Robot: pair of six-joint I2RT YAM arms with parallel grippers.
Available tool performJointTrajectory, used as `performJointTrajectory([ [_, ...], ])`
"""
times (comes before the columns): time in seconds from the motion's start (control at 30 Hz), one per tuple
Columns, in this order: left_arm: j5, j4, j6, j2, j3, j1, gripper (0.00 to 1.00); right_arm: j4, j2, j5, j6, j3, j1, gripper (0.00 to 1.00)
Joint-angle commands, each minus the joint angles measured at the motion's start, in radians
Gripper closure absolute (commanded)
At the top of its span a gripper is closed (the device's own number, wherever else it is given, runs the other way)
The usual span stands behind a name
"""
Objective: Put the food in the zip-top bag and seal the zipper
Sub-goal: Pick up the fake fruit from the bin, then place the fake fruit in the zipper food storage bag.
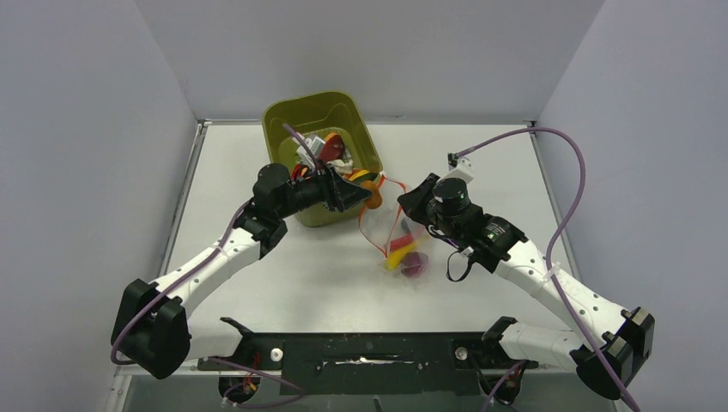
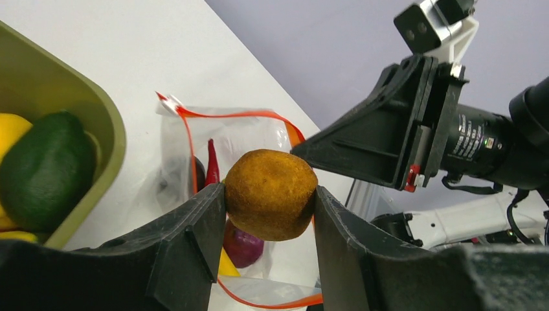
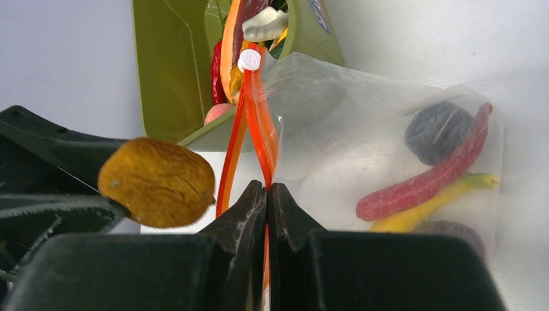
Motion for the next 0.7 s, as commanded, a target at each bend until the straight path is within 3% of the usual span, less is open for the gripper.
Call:
performJointTrajectory([
  [0.0, -0.045, 0.056, 0.022, -0.029, -0.007, -0.053, 0.79, 0.054, -0.006, 0.014, 0.007, 0.02, -0.006, 1.0],
  [0.2, -0.134, -0.014, 0.082, 0.005, 0.007, -0.111, 0.79, 0.046, -0.021, 0.023, 0.01, 0.009, -0.006, 1.0],
  [0.37, -0.126, -0.009, 0.085, 0.036, 0.005, -0.119, 0.77, 0.046, -0.032, 0.03, 0.003, 0.004, -0.007, 1.0],
  [0.67, -0.073, -0.025, 0.097, 0.075, 0.029, -0.121, 0.5, 0.048, -0.037, 0.03, -0.005, 0.001, -0.006, 1.0],
])
